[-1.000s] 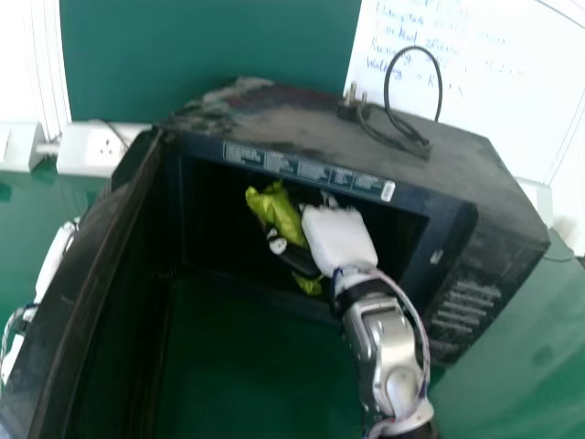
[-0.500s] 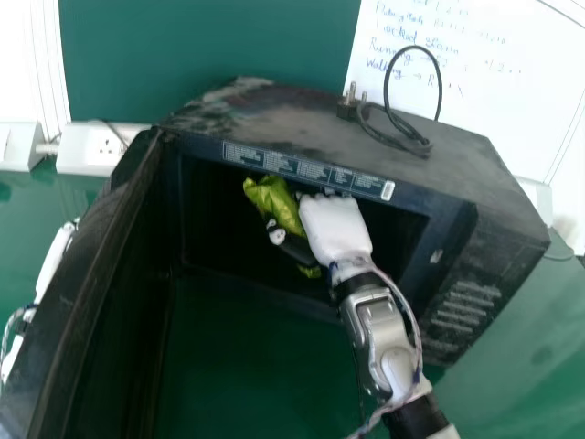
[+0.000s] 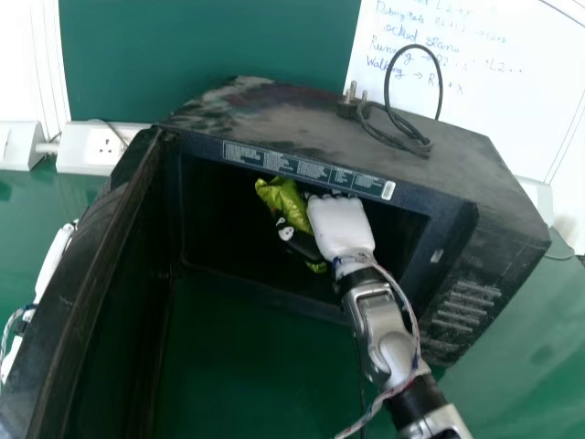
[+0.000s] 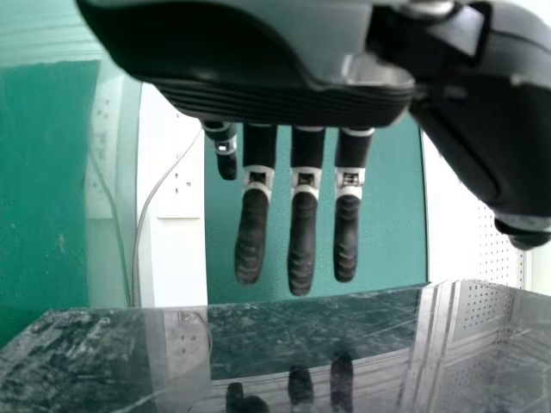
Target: Put biscuit inside oven
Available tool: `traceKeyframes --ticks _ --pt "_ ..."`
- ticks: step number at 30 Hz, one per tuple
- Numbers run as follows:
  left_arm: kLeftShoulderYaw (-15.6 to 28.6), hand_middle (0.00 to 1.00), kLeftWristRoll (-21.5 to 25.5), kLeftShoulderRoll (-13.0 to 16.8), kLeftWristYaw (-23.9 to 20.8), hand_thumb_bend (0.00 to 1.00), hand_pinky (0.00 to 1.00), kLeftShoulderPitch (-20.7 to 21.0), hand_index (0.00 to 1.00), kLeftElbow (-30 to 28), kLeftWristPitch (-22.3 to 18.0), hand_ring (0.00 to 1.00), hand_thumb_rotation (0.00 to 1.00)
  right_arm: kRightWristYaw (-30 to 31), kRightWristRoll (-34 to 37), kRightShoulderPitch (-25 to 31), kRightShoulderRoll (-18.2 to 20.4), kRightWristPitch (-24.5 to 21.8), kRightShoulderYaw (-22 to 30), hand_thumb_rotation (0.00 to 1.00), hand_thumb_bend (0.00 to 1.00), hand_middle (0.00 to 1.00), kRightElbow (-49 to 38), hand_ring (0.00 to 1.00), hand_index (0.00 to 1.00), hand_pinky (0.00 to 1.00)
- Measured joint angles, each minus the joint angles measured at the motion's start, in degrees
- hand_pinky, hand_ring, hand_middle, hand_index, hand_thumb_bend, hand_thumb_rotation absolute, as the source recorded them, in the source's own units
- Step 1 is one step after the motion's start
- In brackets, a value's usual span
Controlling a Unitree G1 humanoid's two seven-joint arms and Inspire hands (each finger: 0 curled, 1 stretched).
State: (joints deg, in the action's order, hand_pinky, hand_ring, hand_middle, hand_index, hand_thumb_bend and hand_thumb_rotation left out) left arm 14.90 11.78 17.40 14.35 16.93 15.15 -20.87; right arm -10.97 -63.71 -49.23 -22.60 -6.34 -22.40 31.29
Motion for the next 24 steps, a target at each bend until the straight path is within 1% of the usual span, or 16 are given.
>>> traceKeyframes --ticks 3,5,6,7,8,9,10,11,14,18,22,24 --pt "0.0 0.40 -0.1 0.0 -0.1 0.52 0.27 0.0 0.49 0.0 0.0 0.31 0.06 0.5 0.5 0.0 -0.1 -0.2 -0.3 0.00 0.53 0.47 0.1 0.17 0.49 0.11" --pt "0.0 0.40 -0.1 0.0 -0.1 0.52 0.27 0.0 0.49 -0.1 0.0 0.31 0.06 2.3 1.3 0.0 -0.5 -0.8 -0.3 0.00 0.53 0.47 -1.0 0.23 0.49 0.16" --pt "0.0 0.40 -0.1 0.0 -0.1 0.52 0.27 0.0 0.49 -0.2 0.1 0.31 0.06 3.2 1.6 0.1 -0.6 -1.3 -0.3 0.00 0.55 0.47 -1.8 0.27 0.61 0.19" --pt "0.0 0.40 -0.1 0.0 -0.1 0.52 0.27 0.0 0.49 -0.2 0.1 0.31 0.06 4.2 1.8 0.1 -0.7 -1.7 -0.3 0.00 0.56 0.47 -2.8 0.31 0.69 0.22" --pt "0.0 0.40 -0.1 0.0 -0.1 0.52 0.27 0.0 0.49 -0.2 0.1 0.31 0.06 5.7 2.1 0.2 -0.9 -2.3 -0.3 0.00 0.56 0.48 -4.2 0.36 0.74 0.26" --pt "0.0 0.40 -0.1 0.0 -0.1 0.52 0.27 0.0 0.49 -0.2 0.1 0.31 0.06 6.8 2.3 0.3 -1.1 -2.7 -0.3 0.00 0.56 0.48 -5.5 0.41 0.77 0.29" --pt "0.0 0.40 -0.1 0.0 -0.1 0.52 0.27 0.0 0.49 -0.2 0.0 0.31 0.06 8.1 2.4 0.4 -1.2 -3.3 -0.3 0.14 0.66 0.54 -6.8 0.46 0.79 0.32" --pt "0.0 0.40 -0.2 0.0 -0.1 0.52 0.27 0.0 0.49 -0.2 0.0 0.31 0.06 9.4 2.4 0.6 -1.4 -3.9 -0.3 0.26 0.73 0.62 -8.1 0.52 0.81 0.37" --pt "0.0 0.40 -0.3 0.0 -0.1 0.52 0.27 0.0 0.49 -0.2 0.0 0.31 0.06 14.6 2.1 1.1 -1.8 -6.5 -0.4 0.41 0.79 0.76 -11.9 0.63 0.85 0.44" --pt "0.0 0.40 -0.2 0.0 -0.1 0.52 0.26 -0.1 0.49 -0.3 0.1 0.31 0.06 23.1 1.0 1.9 -2.4 -10.2 -0.9 0.48 0.82 0.80 -16.6 0.64 0.87 0.46" --pt "0.0 0.40 0.1 0.0 -0.1 0.52 0.26 -0.1 0.49 -0.5 0.4 0.30 0.06 28.9 0.9 3.5 -2.7 -12.2 -1.0 0.49 0.83 0.82 -21.0 0.67 0.86 0.47" --pt "0.0 0.40 0.1 0.0 -0.1 0.52 0.26 -0.1 0.49 -0.5 0.4 0.30 0.06 31.6 0.4 4.3 -2.9 -13.2 -1.0 0.49 0.83 0.85 -23.3 0.71 0.87 0.49"
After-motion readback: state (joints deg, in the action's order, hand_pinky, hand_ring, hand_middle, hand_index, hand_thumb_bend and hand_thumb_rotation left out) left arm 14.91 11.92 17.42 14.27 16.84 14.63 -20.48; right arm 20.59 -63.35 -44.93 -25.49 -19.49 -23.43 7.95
